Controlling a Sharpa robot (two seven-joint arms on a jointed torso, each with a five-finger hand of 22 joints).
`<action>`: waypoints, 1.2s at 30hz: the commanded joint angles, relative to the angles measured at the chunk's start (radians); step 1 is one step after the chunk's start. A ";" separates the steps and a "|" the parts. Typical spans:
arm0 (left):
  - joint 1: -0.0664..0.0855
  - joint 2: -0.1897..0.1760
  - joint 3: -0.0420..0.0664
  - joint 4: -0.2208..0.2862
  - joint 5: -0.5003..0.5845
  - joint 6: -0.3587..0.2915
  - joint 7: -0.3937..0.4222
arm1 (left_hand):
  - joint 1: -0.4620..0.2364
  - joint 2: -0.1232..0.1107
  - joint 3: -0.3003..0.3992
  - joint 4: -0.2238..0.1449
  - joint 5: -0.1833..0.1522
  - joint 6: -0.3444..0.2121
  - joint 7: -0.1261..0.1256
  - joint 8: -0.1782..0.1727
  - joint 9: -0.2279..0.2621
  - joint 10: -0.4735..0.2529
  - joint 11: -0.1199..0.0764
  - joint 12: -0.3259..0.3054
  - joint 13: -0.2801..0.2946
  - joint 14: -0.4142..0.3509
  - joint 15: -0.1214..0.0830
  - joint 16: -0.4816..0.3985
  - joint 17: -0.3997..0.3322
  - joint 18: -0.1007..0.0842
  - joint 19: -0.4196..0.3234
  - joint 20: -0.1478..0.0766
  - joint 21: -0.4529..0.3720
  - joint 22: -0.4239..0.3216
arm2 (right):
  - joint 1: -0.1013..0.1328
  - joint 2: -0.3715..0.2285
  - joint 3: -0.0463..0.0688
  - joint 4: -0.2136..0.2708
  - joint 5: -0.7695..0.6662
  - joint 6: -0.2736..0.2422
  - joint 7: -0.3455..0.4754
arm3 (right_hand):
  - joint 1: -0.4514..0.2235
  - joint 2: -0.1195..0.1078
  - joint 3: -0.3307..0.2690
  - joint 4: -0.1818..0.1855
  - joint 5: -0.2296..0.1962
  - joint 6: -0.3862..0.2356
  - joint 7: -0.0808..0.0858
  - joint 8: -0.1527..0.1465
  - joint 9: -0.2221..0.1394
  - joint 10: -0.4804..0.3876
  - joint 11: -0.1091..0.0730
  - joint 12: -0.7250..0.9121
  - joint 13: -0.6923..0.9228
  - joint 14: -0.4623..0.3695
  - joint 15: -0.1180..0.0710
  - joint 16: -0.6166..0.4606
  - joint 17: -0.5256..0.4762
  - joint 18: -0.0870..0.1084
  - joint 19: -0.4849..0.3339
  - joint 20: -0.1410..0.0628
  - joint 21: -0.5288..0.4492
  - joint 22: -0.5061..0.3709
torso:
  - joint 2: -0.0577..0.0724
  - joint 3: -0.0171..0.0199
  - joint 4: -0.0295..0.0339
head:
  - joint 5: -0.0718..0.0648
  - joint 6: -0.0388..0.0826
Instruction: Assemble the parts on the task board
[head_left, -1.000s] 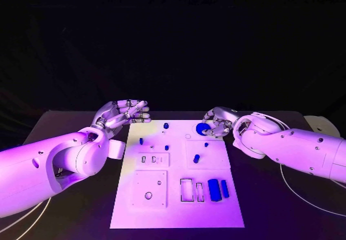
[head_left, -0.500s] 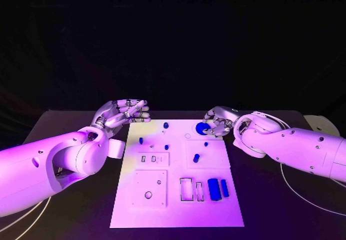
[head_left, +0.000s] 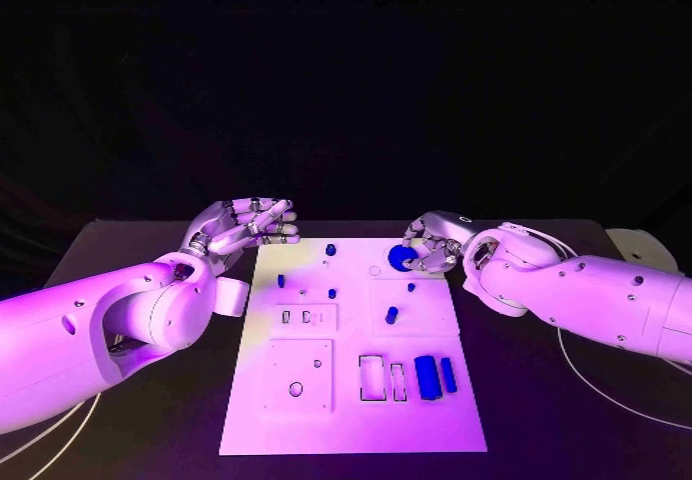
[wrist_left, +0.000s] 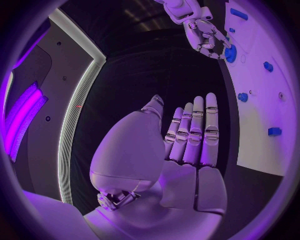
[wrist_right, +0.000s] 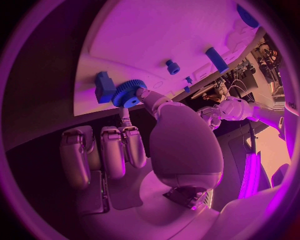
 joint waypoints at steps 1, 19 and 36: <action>0.001 0.002 0.001 0.001 0.001 0.017 0.005 | 0.003 0.006 0.004 0.001 0.002 -0.007 0.024 -0.005 -0.002 0.000 0.005 -0.005 0.000 -0.007 0.002 -0.004 0.002 0.006 0.006 -0.001 -0.006 -0.001 | -0.002 0.003 -0.001 0.007 -0.074 -0.057 -0.003 | 0.000 0.015 0.007 0.001 -0.004 0.017 -0.010 0.004 0.005 0.044 -0.007 0.005 0.191 0.091 -0.007 0.004 0.212 -0.007 0.105 -0.007 0.005 0.263 | 0.000 -0.0008 0.0012 | 0.000 0.001; 0.001 0.003 0.001 -0.004 0.001 0.019 0.005 | 0.004 0.006 0.005 0.000 0.002 -0.006 0.024 -0.005 -0.002 0.001 0.005 -0.006 0.000 -0.008 0.002 -0.005 0.003 0.006 0.006 -0.001 -0.007 -0.001 | 0.004 0.024 0.009 0.159 -0.250 -0.167 -0.071 | -0.013 0.016 0.013 0.009 0.004 0.022 -0.014 0.002 0.003 0.047 -0.011 0.007 0.193 0.091 -0.011 0.004 0.211 -0.007 0.105 -0.012 0.005 0.263 | -0.001 -0.0014 -0.0008 | 0.011 0.007; 0.001 0.004 0.001 -0.019 0.001 0.013 0.008 | 0.007 0.006 0.006 0.000 0.002 -0.006 0.023 -0.006 -0.002 0.002 0.005 -0.008 0.000 -0.009 0.002 -0.006 0.006 0.006 0.006 -0.001 -0.008 -0.002 | -0.010 0.196 -0.002 0.066 -0.317 -0.139 -0.114 | -0.024 0.015 0.015 0.017 0.005 0.020 -0.013 -0.006 0.000 0.045 -0.010 0.003 0.189 0.091 -0.012 0.003 0.208 -0.007 0.105 -0.014 0.005 0.263 | 0.001 -0.0014 0.0028 | 0.019 0.006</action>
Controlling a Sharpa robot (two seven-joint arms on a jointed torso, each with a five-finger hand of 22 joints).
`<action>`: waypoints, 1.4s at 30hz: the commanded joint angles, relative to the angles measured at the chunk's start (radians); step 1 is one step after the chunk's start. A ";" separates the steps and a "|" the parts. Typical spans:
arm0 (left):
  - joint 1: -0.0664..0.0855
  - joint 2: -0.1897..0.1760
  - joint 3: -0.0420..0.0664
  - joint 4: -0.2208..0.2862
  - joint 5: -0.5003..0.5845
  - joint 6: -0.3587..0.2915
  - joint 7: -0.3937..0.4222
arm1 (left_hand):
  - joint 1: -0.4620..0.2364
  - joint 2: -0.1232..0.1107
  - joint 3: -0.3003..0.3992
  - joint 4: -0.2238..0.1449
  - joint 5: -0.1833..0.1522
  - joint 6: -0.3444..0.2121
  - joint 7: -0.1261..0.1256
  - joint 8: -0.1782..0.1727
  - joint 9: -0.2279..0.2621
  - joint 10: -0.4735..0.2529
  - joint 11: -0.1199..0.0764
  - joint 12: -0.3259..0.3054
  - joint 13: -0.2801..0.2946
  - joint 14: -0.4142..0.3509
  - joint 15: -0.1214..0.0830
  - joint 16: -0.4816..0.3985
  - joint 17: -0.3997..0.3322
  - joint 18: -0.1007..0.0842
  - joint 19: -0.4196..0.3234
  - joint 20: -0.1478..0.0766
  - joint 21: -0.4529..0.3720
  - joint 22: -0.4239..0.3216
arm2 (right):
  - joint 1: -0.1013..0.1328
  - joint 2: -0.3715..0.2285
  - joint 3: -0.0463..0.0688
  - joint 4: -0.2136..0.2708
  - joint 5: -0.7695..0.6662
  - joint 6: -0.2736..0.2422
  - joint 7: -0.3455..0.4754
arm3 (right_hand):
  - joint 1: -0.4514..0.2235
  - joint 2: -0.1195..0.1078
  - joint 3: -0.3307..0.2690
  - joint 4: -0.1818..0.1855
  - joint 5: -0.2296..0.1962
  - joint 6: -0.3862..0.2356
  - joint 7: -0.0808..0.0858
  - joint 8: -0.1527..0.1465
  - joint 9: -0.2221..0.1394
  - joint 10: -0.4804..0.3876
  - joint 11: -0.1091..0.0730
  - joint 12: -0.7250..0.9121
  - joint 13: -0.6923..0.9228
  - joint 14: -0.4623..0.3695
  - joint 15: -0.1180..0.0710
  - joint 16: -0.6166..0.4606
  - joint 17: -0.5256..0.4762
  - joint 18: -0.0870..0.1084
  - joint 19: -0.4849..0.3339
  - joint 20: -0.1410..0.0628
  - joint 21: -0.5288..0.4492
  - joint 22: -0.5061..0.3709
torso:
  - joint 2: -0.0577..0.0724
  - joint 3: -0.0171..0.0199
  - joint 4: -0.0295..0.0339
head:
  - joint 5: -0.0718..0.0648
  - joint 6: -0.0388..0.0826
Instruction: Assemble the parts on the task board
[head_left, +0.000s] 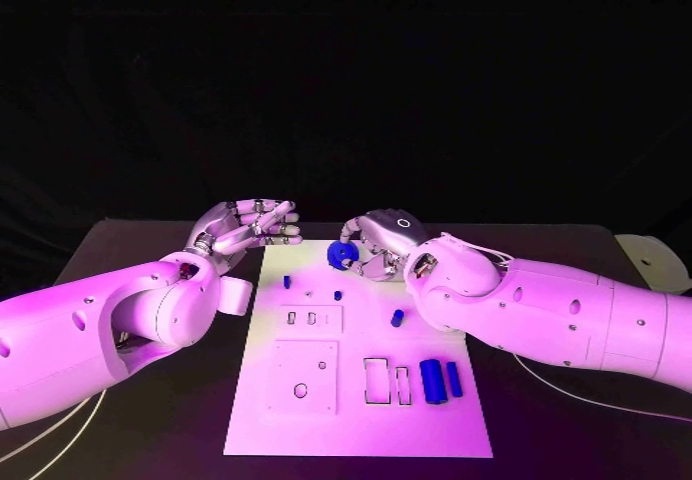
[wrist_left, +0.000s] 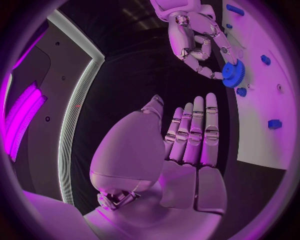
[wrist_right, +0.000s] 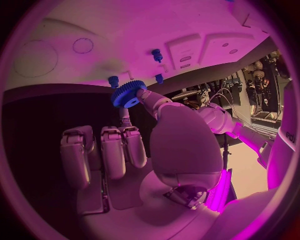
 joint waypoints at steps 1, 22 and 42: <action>0.001 0.003 0.001 0.000 0.001 0.012 0.010 | 0.007 0.006 0.006 0.000 0.002 -0.006 0.023 -0.006 -0.001 0.002 0.005 -0.004 0.000 -0.005 -0.002 -0.006 0.001 0.006 0.006 -0.001 -0.004 -0.002 | -0.005 0.017 -0.001 -0.014 -0.043 0.014 -0.025 | -0.009 0.003 0.002 0.003 0.004 0.018 -0.010 -0.004 0.000 0.045 -0.003 -0.002 0.190 0.094 -0.008 0.003 0.208 -0.007 0.105 -0.007 0.005 0.263 | 0.000 0.0006 0.0003 | 0.002 -0.001; 0.001 0.007 0.001 -0.004 0.001 0.015 0.010 | 0.008 0.006 0.006 -0.001 0.002 -0.006 0.023 -0.006 -0.001 0.003 0.005 -0.004 0.000 -0.006 -0.002 -0.007 0.002 0.006 0.006 -0.001 -0.004 -0.002 | -0.037 0.109 -0.003 -0.123 -0.019 0.047 -0.025 | -0.012 0.005 0.005 0.006 0.003 0.019 -0.011 -0.007 -0.001 0.045 -0.004 -0.002 0.190 0.094 -0.009 0.003 0.207 -0.007 0.105 -0.008 0.005 0.263 | -0.001 0.0017 -0.0009 | 0.009 -0.009; 0.001 0.008 0.001 -0.007 0.001 0.012 0.006 | 0.009 0.006 0.007 -0.001 0.002 -0.005 0.023 -0.006 -0.001 0.004 0.005 -0.006 0.000 -0.008 -0.001 -0.009 0.004 0.006 0.006 -0.001 -0.005 -0.002 | -0.038 0.123 -0.003 -0.153 -0.014 0.078 -0.013 | -0.087 -0.024 -0.050 0.071 -0.095 -0.068 0.020 -0.088 -0.021 0.023 0.025 -0.026 0.166 0.091 0.015 -0.001 0.195 -0.007 0.105 0.011 0.005 0.263 | -0.001 0.0014 -0.0028 | 0.003 -0.008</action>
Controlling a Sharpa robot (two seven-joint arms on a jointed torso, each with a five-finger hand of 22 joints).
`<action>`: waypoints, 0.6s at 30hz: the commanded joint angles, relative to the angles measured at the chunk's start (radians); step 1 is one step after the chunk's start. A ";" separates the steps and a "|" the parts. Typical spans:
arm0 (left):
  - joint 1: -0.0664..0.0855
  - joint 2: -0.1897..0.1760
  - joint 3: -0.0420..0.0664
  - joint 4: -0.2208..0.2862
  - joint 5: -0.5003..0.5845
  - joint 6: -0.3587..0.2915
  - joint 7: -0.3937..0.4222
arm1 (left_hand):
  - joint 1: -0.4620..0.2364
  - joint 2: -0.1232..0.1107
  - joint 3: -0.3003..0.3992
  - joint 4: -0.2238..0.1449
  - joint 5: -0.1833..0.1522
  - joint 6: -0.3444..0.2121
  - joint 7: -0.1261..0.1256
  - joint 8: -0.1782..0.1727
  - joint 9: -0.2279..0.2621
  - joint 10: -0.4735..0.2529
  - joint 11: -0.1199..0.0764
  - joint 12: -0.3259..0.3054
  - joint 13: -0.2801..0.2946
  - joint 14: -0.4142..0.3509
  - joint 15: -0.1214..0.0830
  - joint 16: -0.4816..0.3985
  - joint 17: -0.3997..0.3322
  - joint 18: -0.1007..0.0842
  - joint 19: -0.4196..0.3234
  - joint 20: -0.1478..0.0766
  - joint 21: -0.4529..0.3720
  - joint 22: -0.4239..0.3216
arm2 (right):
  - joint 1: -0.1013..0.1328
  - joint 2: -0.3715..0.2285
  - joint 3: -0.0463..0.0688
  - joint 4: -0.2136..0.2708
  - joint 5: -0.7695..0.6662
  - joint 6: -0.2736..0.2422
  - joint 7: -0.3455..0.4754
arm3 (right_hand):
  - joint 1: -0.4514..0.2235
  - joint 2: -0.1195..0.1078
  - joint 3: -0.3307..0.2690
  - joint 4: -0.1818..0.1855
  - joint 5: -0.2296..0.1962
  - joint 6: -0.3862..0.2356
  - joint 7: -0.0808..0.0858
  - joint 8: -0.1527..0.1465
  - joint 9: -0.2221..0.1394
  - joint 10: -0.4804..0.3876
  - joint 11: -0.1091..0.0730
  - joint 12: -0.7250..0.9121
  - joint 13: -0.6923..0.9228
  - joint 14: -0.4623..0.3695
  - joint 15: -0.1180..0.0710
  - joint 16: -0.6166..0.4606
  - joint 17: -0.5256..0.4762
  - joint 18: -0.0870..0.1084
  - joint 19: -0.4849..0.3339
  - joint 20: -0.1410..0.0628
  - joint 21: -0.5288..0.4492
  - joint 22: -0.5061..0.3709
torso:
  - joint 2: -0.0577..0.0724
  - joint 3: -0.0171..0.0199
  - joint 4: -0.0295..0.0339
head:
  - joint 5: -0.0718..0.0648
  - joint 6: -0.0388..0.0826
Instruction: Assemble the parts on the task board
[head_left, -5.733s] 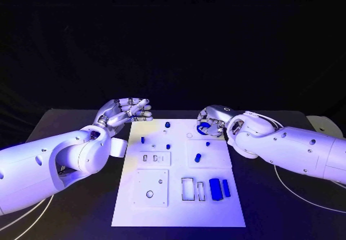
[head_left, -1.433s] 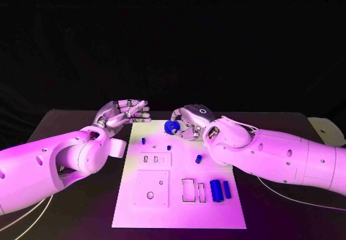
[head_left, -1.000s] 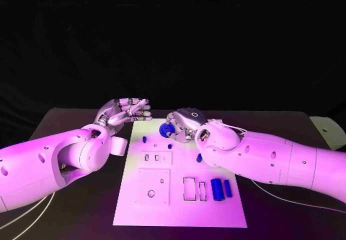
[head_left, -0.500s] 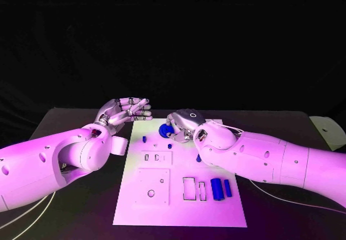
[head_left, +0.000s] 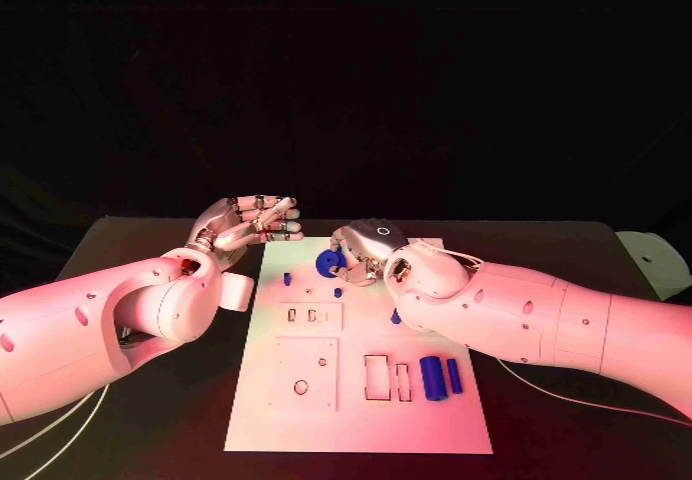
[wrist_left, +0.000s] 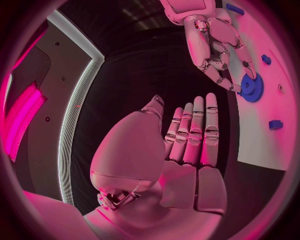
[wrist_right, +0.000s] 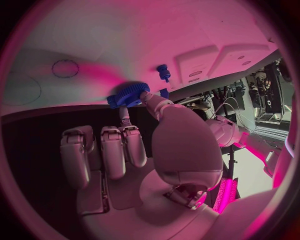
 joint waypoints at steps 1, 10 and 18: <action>0.001 0.003 0.001 0.000 0.001 0.010 0.005 | 0.005 0.002 0.007 -0.001 0.002 -0.006 0.023 -0.007 -0.001 0.003 0.005 -0.007 0.000 -0.008 -0.001 -0.005 0.002 0.006 0.006 -0.001 -0.005 -0.002 | 0.000 0.000 0.000 -0.001 -0.002 0.034 0.004 | -0.026 -0.003 -0.031 0.028 -0.012 -0.020 0.007 -0.021 -0.004 0.023 0.012 -0.009 0.164 0.089 0.011 -0.001 0.195 -0.007 0.105 0.013 0.005 0.263 | 0.000 -0.0005 -0.0013 | 0.000 0.000; 0.001 0.006 0.000 -0.003 0.001 0.006 0.003 | 0.005 0.002 0.007 -0.001 0.002 -0.007 0.024 -0.007 -0.001 0.003 0.005 -0.008 0.000 -0.008 -0.001 -0.006 0.003 0.006 0.006 -0.001 -0.006 -0.002 | 0.000 -0.004 0.000 0.002 0.015 0.075 0.014 | -0.075 0.014 -0.111 0.119 0.016 -0.013 0.010 -0.041 0.001 0.024 0.016 -0.007 0.166 0.090 0.016 0.001 0.200 -0.007 0.105 0.020 0.005 0.263 | 0.000 -0.0001 -0.0007 | 0.001 -0.001; 0.001 0.006 0.000 -0.004 0.001 0.005 0.002 | 0.005 0.003 0.007 0.000 0.002 -0.007 0.025 -0.007 -0.001 0.002 0.006 -0.008 0.000 -0.009 -0.001 -0.006 0.003 0.006 0.006 -0.001 -0.006 -0.002 | 0.000 -0.009 0.000 0.000 0.025 0.095 0.010 | -0.072 0.025 -0.115 0.131 0.033 0.000 0.007 -0.040 0.005 0.027 0.014 -0.004 0.170 0.091 0.014 0.002 0.202 -0.007 0.105 0.019 0.005 0.263 | 0.000 -0.0001 -0.0009 | 0.001 -0.003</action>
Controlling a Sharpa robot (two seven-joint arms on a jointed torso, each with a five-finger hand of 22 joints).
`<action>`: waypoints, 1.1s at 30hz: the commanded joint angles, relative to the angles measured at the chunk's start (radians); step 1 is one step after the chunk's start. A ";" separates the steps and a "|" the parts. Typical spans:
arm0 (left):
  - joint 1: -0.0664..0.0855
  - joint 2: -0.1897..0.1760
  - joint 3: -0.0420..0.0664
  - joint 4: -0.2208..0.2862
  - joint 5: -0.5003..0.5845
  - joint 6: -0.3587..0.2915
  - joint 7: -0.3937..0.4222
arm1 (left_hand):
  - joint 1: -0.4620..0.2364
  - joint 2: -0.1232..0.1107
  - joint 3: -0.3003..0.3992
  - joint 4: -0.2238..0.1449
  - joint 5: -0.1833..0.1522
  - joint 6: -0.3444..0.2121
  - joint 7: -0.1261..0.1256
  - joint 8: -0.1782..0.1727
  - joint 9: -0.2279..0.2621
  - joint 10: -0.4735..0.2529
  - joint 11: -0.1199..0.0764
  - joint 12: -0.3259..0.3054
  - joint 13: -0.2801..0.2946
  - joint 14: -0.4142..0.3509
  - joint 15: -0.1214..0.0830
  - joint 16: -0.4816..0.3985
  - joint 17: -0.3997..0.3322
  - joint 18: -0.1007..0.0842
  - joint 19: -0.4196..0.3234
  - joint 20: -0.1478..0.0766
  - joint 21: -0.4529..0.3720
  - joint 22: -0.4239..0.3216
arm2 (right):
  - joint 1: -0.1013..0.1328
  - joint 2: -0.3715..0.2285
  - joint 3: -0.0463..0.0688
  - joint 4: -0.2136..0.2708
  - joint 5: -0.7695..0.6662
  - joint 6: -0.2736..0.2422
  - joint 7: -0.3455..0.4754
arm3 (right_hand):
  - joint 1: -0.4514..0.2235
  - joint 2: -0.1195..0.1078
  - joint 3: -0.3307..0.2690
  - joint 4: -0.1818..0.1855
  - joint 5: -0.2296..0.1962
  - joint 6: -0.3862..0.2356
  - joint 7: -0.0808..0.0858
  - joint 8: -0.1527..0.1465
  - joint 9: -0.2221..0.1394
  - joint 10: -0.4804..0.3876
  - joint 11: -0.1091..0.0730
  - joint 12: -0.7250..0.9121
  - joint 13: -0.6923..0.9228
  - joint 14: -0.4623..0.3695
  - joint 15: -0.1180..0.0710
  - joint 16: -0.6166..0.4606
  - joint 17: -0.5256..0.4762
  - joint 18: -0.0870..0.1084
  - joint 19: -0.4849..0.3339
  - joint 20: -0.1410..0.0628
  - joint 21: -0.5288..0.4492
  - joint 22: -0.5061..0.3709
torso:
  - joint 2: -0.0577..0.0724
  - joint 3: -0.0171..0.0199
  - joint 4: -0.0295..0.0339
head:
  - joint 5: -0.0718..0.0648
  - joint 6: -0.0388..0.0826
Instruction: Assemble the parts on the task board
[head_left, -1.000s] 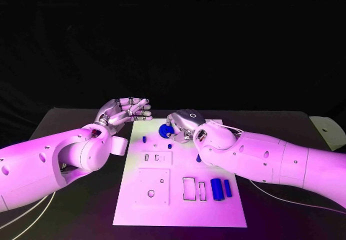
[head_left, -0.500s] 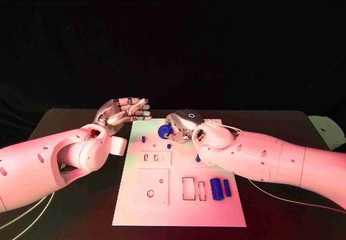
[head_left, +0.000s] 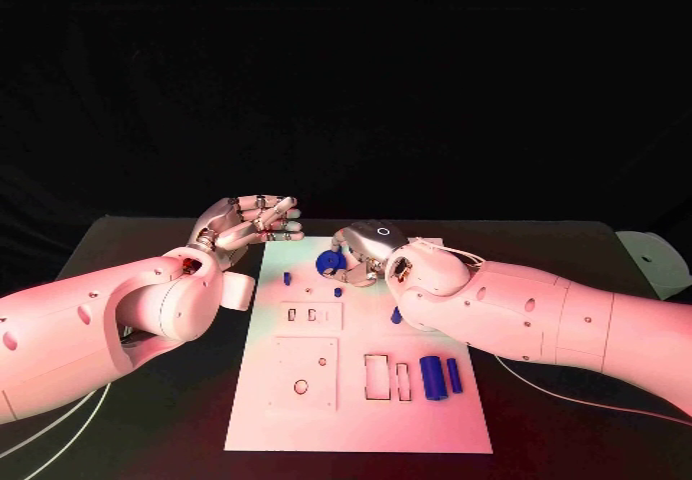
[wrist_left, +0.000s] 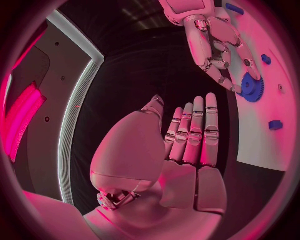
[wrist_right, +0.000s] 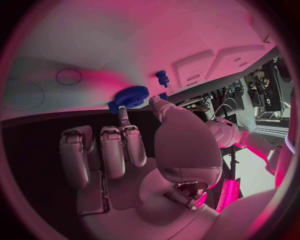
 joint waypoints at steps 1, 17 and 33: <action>0.001 0.002 0.001 0.001 0.001 0.006 0.004 | 0.005 0.003 0.007 0.000 0.002 -0.007 0.025 -0.004 -0.001 0.002 0.006 -0.004 0.000 -0.009 -0.001 -0.006 0.002 0.006 0.006 -0.001 -0.006 -0.001 | -0.002 -0.004 -0.001 -0.002 0.008 0.045 -0.001 | -0.001 0.013 -0.001 0.006 0.005 0.000 -0.005 0.001 -0.001 0.026 0.005 0.003 0.170 0.091 0.008 0.002 0.202 -0.007 0.105 0.005 0.005 0.263 | 0.000 0.0001 0.0002 | 0.000 -0.001; 0.001 0.000 0.001 -0.001 0.001 0.007 0.006 | 0.005 0.003 0.008 0.000 0.002 -0.008 0.026 -0.005 -0.002 0.001 0.007 -0.006 0.000 -0.010 0.000 -0.007 0.003 0.006 0.006 0.000 -0.007 -0.001 | 0.002 -0.100 0.002 0.097 0.015 -0.114 0.017 | 0.033 0.018 0.005 -0.002 0.042 0.012 -0.010 -0.003 0.003 0.032 0.001 0.009 0.176 0.092 0.003 0.003 0.206 -0.007 0.105 0.001 0.005 0.263 | -0.002 0.0006 -0.0016 | 0.001 0.004; 0.000 0.001 0.000 -0.003 -0.008 0.023 0.029 | 0.040 -0.012 0.015 -0.022 0.002 -0.007 0.020 -0.006 -0.002 0.006 0.003 -0.011 0.000 -0.011 -0.002 -0.012 0.012 0.006 0.007 -0.001 -0.009 0.000 | 0.076 -0.481 0.000 0.202 0.546 0.014 0.408 | 0.192 -0.019 0.043 -0.122 0.027 0.046 -0.045 -0.013 0.011 0.033 -0.029 0.008 0.176 0.089 -0.023 -0.001 0.194 -0.002 0.090 -0.021 -0.011 0.249 | -0.009 0.0077 -0.0296 | 0.003 0.017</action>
